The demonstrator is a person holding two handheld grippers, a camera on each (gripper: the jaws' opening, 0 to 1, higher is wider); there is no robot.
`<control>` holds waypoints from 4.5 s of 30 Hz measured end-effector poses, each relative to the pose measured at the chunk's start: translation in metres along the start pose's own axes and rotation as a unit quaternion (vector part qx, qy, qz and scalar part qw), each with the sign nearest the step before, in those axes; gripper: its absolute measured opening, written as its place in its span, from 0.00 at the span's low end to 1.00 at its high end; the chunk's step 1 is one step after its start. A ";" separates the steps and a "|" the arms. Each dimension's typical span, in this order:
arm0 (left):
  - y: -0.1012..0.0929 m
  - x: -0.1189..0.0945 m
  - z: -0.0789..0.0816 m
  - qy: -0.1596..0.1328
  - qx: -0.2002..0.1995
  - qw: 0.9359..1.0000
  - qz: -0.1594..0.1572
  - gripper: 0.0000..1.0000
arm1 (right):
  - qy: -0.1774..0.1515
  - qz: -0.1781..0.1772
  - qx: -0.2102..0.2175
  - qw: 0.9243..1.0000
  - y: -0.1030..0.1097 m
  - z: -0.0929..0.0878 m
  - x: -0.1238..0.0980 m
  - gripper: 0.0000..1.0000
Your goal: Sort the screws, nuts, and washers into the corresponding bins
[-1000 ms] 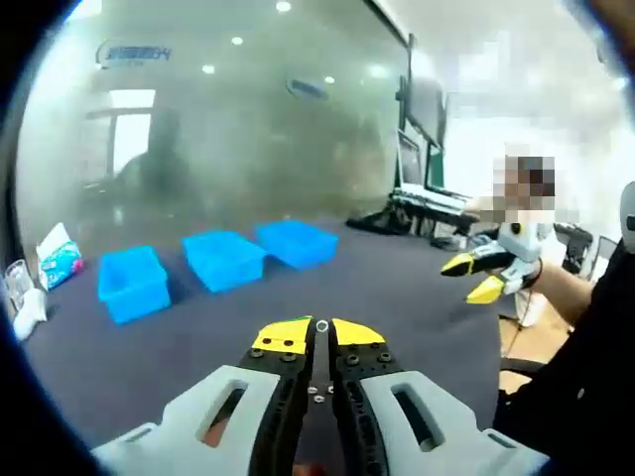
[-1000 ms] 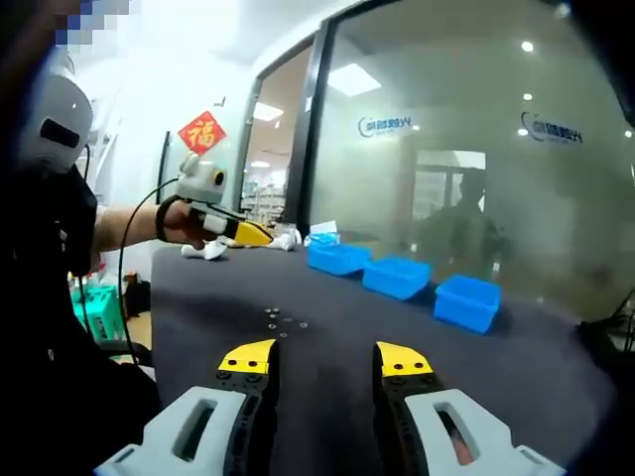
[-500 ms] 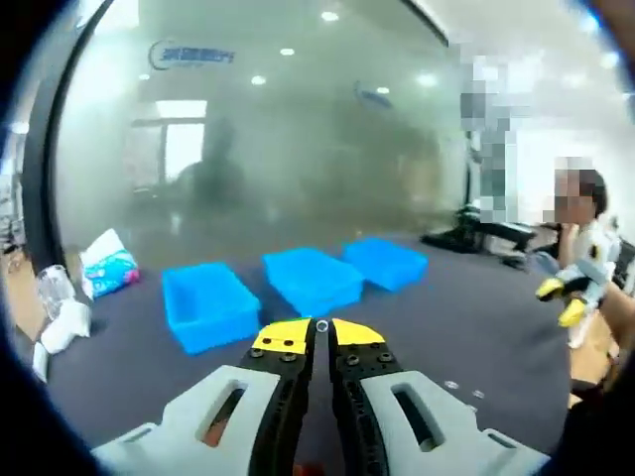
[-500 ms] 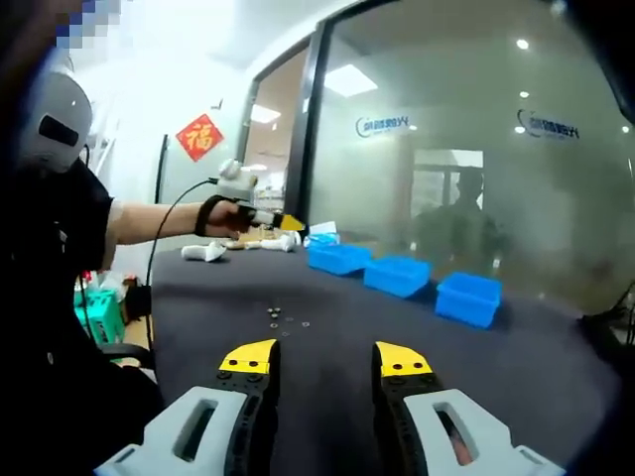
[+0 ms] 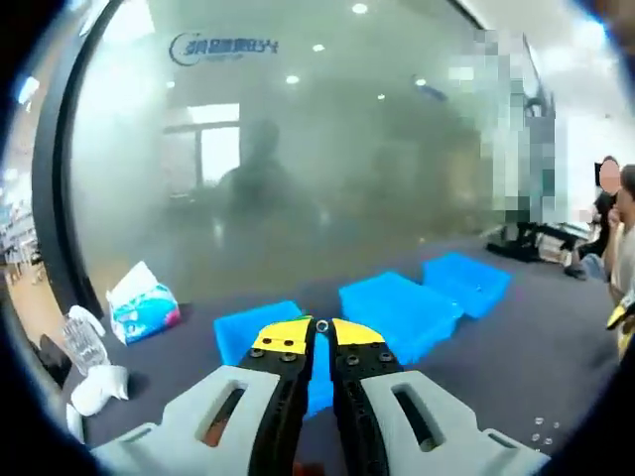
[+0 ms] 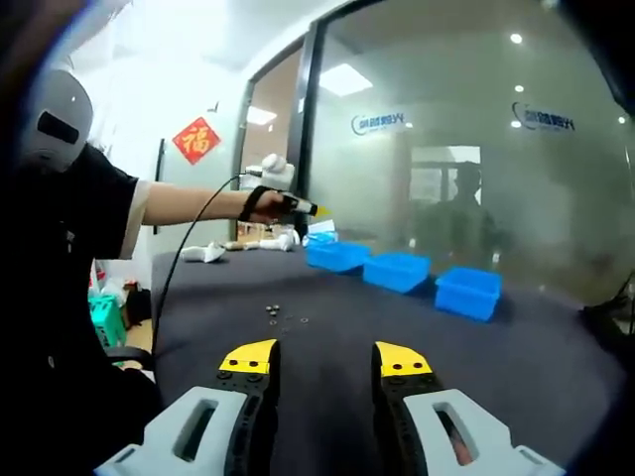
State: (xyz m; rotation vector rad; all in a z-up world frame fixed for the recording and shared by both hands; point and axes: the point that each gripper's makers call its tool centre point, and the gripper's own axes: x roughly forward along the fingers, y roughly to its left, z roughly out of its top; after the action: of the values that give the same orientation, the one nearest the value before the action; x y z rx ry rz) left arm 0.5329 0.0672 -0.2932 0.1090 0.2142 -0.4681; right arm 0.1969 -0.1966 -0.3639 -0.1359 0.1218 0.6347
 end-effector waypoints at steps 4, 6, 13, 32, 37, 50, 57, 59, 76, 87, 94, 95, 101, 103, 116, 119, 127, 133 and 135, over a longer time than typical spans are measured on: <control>0.012 0.019 -0.012 0.024 0.003 1.000 0.015 0.05 | -0.002 -0.004 0.001 1.000 -0.004 0.001 -0.002 0.33; 0.017 0.024 -0.015 0.032 0.003 0.999 0.024 0.05 | -0.003 -0.006 0.002 1.000 -0.005 0.001 -0.003 0.33; 0.026 0.033 -0.017 0.035 -0.012 0.998 0.042 0.05 | -0.002 -0.010 0.003 1.000 -0.006 0.001 -0.005 0.33; 0.031 0.029 -0.023 0.034 -0.010 0.998 0.051 0.40 | -0.009 -0.012 0.006 1.000 -0.005 0.005 -0.006 0.32; 0.023 0.017 -0.028 0.031 -0.012 0.999 0.034 0.40 | -0.009 -0.012 0.004 1.000 -0.006 0.006 -0.006 0.32; -0.029 -0.065 -0.031 -0.015 -0.035 0.998 -0.051 0.43 | -0.014 -0.021 0.002 1.000 -0.010 0.011 -0.005 0.32; -0.050 -0.127 -0.045 -0.055 -0.034 0.996 -0.063 0.43 | -0.021 -0.029 0.004 0.999 -0.012 0.016 -0.008 0.32; -0.052 -0.142 -0.055 -0.060 -0.036 0.995 -0.064 0.44 | -0.024 -0.031 0.004 0.999 -0.012 0.018 -0.008 0.32; -0.058 -0.223 -0.091 -0.077 -0.042 0.995 -0.054 0.44 | -0.027 -0.036 0.006 0.999 -0.015 0.020 -0.005 0.32; -0.070 -0.243 -0.106 -0.071 -0.041 0.995 -0.062 0.44 | -0.025 -0.040 0.011 0.999 -0.021 0.016 -0.005 0.32; -0.081 -0.244 -0.113 -0.047 -0.023 0.995 -0.088 0.45 | -0.022 -0.034 0.011 0.999 -0.021 0.013 -0.004 0.32; -0.081 -0.244 -0.113 -0.046 -0.022 0.995 -0.090 0.45 | -0.022 -0.033 0.011 0.999 -0.020 0.013 -0.004 0.32; -0.096 -0.246 -0.114 -0.035 -0.014 0.991 -0.129 0.45 | -0.018 -0.023 0.008 1.000 -0.015 0.011 -0.004 0.32; -0.102 -0.247 -0.114 -0.031 -0.003 0.989 -0.144 0.45 | -0.017 -0.022 0.007 1.000 -0.015 0.011 -0.005 0.32; -0.123 -0.244 -0.124 0.009 0.029 0.979 -0.202 0.45 | 0.005 0.019 -0.012 1.000 0.003 0.003 -0.008 0.33; -0.128 -0.243 -0.128 0.021 0.034 0.975 -0.216 0.45 | 0.008 0.033 -0.018 0.999 0.008 0.002 -0.009 0.34; -0.134 -0.243 -0.131 0.028 0.030 0.973 -0.229 0.45 | 0.009 0.039 -0.020 0.999 0.012 0.000 -0.008 0.34; -0.135 -0.235 -0.132 0.040 0.041 0.970 -0.235 0.45 | 0.013 0.042 -0.020 0.999 0.013 -0.003 -0.008 0.34; -0.137 -0.231 -0.134 0.049 0.047 0.969 -0.238 0.45 | 0.014 0.044 -0.020 0.999 0.015 -0.004 -0.008 0.34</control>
State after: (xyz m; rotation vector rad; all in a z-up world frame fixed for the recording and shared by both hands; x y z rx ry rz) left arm 0.2455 0.0670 -0.3781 0.1741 0.3181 -0.9535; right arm 0.1813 -0.1903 -0.3680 -0.1784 0.1431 0.7225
